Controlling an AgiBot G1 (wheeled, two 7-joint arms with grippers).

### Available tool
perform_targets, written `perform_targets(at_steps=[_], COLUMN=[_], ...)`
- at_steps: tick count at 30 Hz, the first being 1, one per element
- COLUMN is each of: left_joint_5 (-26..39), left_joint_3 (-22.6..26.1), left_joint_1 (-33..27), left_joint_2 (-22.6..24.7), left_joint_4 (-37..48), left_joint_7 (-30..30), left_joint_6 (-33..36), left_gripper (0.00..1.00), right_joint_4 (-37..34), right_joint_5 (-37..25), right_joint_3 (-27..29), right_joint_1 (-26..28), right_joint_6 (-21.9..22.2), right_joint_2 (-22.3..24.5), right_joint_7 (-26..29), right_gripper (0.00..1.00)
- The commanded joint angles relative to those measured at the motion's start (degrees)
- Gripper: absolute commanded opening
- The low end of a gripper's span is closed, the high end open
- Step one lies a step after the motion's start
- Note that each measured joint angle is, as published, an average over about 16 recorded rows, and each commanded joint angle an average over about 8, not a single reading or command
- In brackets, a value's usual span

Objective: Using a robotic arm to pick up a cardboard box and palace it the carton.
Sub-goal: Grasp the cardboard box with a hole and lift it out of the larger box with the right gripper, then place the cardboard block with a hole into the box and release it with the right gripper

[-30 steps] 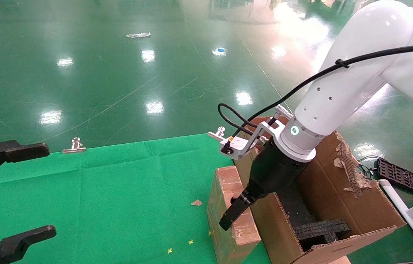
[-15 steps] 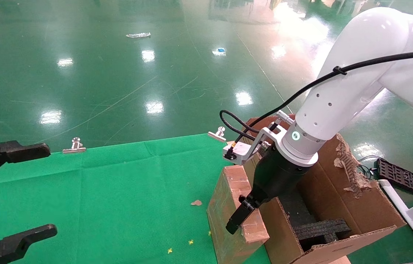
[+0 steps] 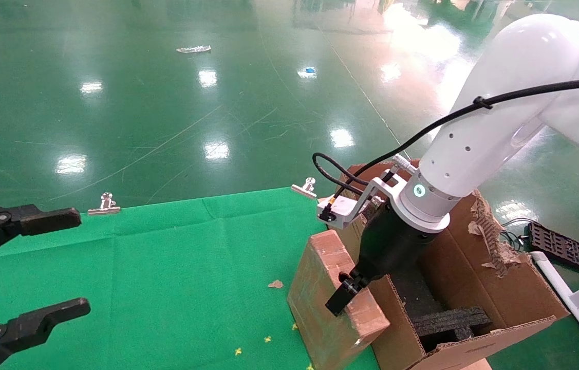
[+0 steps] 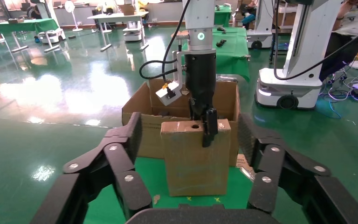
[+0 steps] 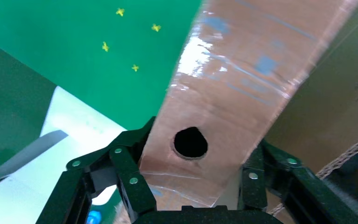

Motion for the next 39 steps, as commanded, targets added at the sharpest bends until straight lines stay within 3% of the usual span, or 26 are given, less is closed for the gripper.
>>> perform_targets(at_steps=[1,13,19,26,28,35,36,39], left_joint_5=[0.0,0.0,-0.1,-0.1,-0.1,-0.1,-0.1,-0.1], left_joint_3=[0.0,0.1,0.1,0.1,0.1,0.1,0.1,0.1], left_joint_1=[0.0,0.0,0.0,0.0,0.0,0.0,0.0,0.0], left_joint_2=[0.0,0.0,0.0,0.0,0.0,-0.1,-0.1,-0.1], left_joint_4=[0.0,0.0,0.0,0.0,0.0,0.0,0.0,0.0], left_joint_7=[0.0,0.0,0.0,0.0,0.1,0.1,0.1,0.1], left_joint_6=[0.0,0.0,0.0,0.0,0.0,-0.1,-0.1,-0.1], left_gripper=[0.00,0.00,0.00,0.01,0.10,0.93,1.00,1.00], right_joint_4=[0.6,0.8,-2.3,-6.2,-7.4,-14.3,-15.6,-19.5], right_joint_5=[0.1,3.1,-0.4,-7.0,-8.4,-9.3,-9.2,-9.1], right_joint_3=[0.2,9.2,10.9,9.8,9.2,6.9,6.6,5.8], right_joint_1=[-0.1,8.6,13.5,17.4,17.4,14.5,13.8,11.7], right_joint_6=[0.5,8.0,9.6,7.6,6.7,4.4,4.2,4.2], right_joint_2=[0.4,11.9,16.3,20.6,21.4,22.2,22.1,21.4], right_joint_7=[-0.3,-14.8,-17.2,-17.5,-17.2,-16.2,-16.3,-16.7], right_gripper=[0.00,0.00,0.00,0.00,0.00,0.00,0.00,0.00])
